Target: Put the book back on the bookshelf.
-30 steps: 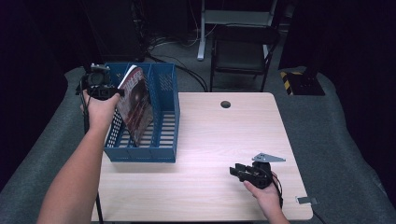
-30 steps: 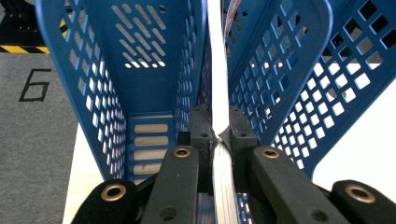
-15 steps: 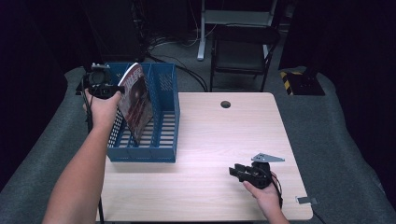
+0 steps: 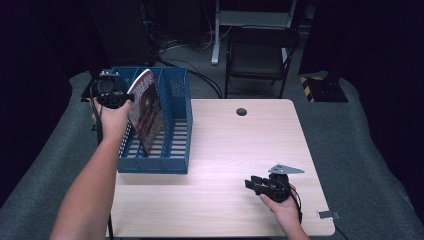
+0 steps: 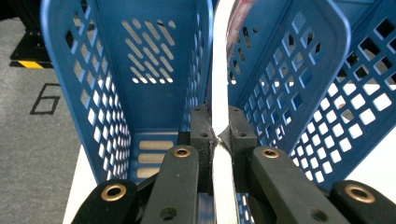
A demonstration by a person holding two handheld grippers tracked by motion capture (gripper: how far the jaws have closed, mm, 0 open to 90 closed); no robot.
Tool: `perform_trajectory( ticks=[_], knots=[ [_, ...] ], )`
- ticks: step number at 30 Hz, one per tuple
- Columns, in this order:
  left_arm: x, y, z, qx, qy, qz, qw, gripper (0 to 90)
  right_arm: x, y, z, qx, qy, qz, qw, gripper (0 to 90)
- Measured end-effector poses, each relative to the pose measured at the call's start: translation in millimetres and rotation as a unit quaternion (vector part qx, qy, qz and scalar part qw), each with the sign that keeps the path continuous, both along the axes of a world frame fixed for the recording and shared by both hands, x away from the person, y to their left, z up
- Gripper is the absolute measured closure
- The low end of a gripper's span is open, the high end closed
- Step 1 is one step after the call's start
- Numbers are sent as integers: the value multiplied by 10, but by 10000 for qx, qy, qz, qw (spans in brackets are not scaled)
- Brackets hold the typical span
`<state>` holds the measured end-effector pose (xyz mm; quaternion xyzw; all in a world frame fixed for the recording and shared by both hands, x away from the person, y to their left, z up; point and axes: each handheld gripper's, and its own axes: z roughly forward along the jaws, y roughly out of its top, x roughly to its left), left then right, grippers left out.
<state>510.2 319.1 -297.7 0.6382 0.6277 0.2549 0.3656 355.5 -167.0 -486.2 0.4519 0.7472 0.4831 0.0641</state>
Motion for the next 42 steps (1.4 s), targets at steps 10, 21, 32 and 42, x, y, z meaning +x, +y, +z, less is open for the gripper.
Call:
perform_trajectory(
  ticks=[10, 21, 32, 42],
  knots=[
    [-11, 3, -8, -86, 37, -26, 10000, 837, -3, 4, 5, -16, 21, 12, 10000, 613],
    [-17, -10, -9, -44, 56, -126, 9999, 812, 0, 12, 2, -21, 9, 47, 10000, 613],
    [-10, -16, -24, -81, 174, -167, 9997, 759, 0, 12, 2, -23, 7, 47, 10000, 613],
    [-1, -43, -43, -87, 178, -245, 9995, 655, 3, 16, 3, -22, 18, 40, 10000, 612]
  ],
)
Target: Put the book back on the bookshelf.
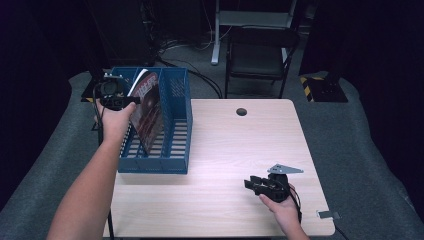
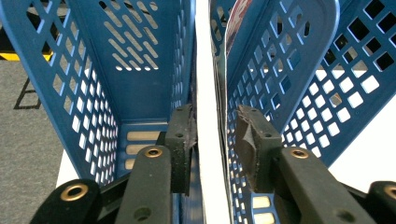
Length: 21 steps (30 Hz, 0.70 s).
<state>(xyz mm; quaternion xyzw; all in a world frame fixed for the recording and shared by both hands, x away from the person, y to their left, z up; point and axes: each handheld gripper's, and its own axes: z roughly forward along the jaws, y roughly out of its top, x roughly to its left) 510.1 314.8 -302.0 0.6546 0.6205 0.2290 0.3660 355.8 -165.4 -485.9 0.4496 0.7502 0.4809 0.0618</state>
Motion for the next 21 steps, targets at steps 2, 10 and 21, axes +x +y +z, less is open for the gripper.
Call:
perform_trajectory(
  ticks=[2, 10, 21],
  knots=[
    [1, 1, -1, -8, 6, 10, 10000, 629, -2, -2, 1, 24, 10, -13, 10000, 612],
    [1, 28, 0, -106, 53, -10, 9999, 556, 3, -10, 3, 21, -21, -5, 10000, 611],
    [-25, 62, 37, -178, 62, -42, 9998, 469, 28, -4, 3, 19, -28, 10, 10000, 610]
  ],
)
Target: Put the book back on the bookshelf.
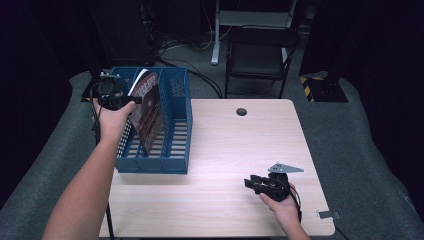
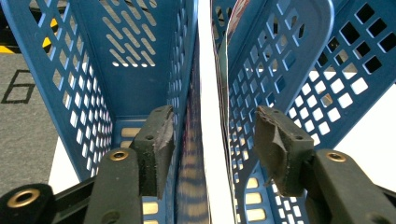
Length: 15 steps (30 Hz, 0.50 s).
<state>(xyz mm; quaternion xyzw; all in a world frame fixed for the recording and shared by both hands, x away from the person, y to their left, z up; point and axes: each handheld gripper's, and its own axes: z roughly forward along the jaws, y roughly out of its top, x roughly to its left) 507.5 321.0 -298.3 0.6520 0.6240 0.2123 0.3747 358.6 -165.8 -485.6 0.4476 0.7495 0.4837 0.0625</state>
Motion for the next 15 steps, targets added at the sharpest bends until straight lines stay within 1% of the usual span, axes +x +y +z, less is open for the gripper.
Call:
perform_trajectory(
  ticks=[4, 6, 8, 10, 11, 12, 15],
  knots=[
    [-1, 5, 13, 5, 59, -52, 10000, 442, 4, 1, -2, -14, 5, -5, 10000, 609],
    [-7, 15, 32, 43, 18, -83, 10000, 441, 9, -5, -4, -14, 58, -8, 10000, 609],
    [-29, 21, 61, 70, 33, -122, 9999, 435, 23, -5, -11, 19, 21, -17, 10000, 608],
    [-56, 19, 95, 63, -31, -116, 9999, 434, 27, 5, -4, 51, 66, -17, 10000, 605],
    [-67, 18, 111, 62, -45, -103, 9999, 434, 34, 10, -8, 51, 26, 1, 10000, 605],
    [-82, 27, 135, 93, -44, -158, 9998, 434, 36, 14, -12, 30, 36, 8, 10000, 605],
    [-112, 24, 189, 109, -19, -218, 9997, 432, 43, 23, -26, 32, 73, 23, 10000, 602]
  ],
)
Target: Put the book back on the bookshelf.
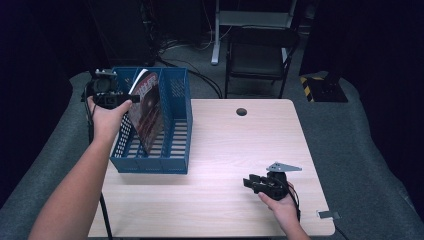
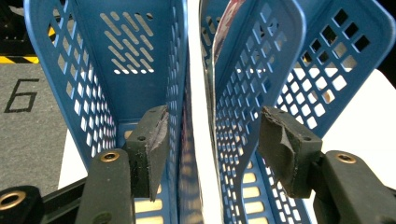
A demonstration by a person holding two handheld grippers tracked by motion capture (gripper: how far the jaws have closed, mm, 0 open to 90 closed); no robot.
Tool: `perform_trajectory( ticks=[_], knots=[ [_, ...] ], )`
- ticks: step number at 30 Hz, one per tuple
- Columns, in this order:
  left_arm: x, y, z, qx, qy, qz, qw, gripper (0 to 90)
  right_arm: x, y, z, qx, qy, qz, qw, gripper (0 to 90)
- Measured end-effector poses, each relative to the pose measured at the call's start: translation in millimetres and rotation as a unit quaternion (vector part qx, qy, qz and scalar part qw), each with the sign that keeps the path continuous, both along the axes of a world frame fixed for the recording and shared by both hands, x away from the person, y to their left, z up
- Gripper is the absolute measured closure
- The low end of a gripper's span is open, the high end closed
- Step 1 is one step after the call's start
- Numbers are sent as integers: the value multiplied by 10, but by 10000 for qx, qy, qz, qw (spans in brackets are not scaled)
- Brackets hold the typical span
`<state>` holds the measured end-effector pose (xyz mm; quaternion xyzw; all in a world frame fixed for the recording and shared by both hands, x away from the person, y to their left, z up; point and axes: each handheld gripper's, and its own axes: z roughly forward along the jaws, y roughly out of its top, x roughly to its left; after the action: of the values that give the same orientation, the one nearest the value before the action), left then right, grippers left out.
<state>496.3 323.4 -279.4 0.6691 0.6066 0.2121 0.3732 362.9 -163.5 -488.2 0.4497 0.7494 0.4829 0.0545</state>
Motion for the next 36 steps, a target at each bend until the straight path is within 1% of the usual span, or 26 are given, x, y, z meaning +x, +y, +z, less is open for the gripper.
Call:
perform_trajectory(
  ticks=[1, 2, 4, 5, 7, 10, 13, 15, 18, 19, 21, 25, 27, 28, 32, 33, 34, 35, 36],
  knots=[
    [-13, 1, 25, 26, -17, -54, 10000, 430, 2, -3, -1, 7, 8, 3, 10000, 602],
    [-27, -5, 46, 21, -40, -55, 10000, 430, 6, -7, -2, -2, 24, -10, 10000, 602],
    [-57, -3, 91, 88, -74, -107, 9999, 430, 12, -12, -6, 2, 30, -6, 10000, 601],
    [-82, -4, 123, 104, -131, -127, 9998, 430, 13, -16, -6, -6, 31, -16, 10000, 601],
    [-126, -2, 174, 145, -158, -195, 9996, 430, 23, -16, -5, -9, -24, -9, 10000, 599],
    [-181, 5, 241, 164, -185, -306, 9992, 430, 27, -12, -1, -18, -42, 1, 10000, 597],
    [-235, 17, 306, 211, -176, -406, 9988, 430, 22, -1, 3, -20, -9, -18, 10000, 596],
    [-264, 18, 330, 191, -163, -442, 9987, 431, 30, -2, -6, -69, -57, 30, 10000, 595],
    [-293, 15, 351, 213, -129, -538, 9982, 430, 32, -11, -10, -64, -46, 33, 10000, 596],
    [-297, 8, 349, 184, -133, -545, 9983, 430, 34, -15, -10, -77, -22, 18, 10000, 595],
    [-310, 0, 348, 206, -65, -630, 9978, 431, 36, -17, -12, -40, -14, 7, 10000, 595],
    [-342, -55, 349, 191, -20, -814, 9965, 430, 35, -13, -5, -59, -11, 2, 10000, 592],
    [-365, -100, 352, 190, -38, -899, 9958, 430, 35, -8, -5, -64, -26, 2, 10000, 592],
    [-379, -120, 359, 196, -21, -970, 9951, 430, 37, -8, -6, -73, -40, 16, 10000, 592],
    [-414, -210, 383, 229, -61, -1187, 9926, 430, 36, -8, -9, -61, -14, -24, 10000, 592],
    [-424, -242, 383, 206, -70, -1199, 9926, 430, 35, -11, -9, -77, -33, -25, 10000, 592],
    [-434, -260, 386, 235, -66, -1287, 9914, 430, 32, -12, -4, -59, -15, -13, 10000, 592],
    [-450, -290, 384, 205, -89, -1299, 9913, 431, 31, -14, -1, -56, -14, -16, 10000, 592],
    [-468, -325, 378, 193, -92, -1364, 9904, 430, 33, -16, 1, -56, -19, -13, 10000, 592]
  ],
)
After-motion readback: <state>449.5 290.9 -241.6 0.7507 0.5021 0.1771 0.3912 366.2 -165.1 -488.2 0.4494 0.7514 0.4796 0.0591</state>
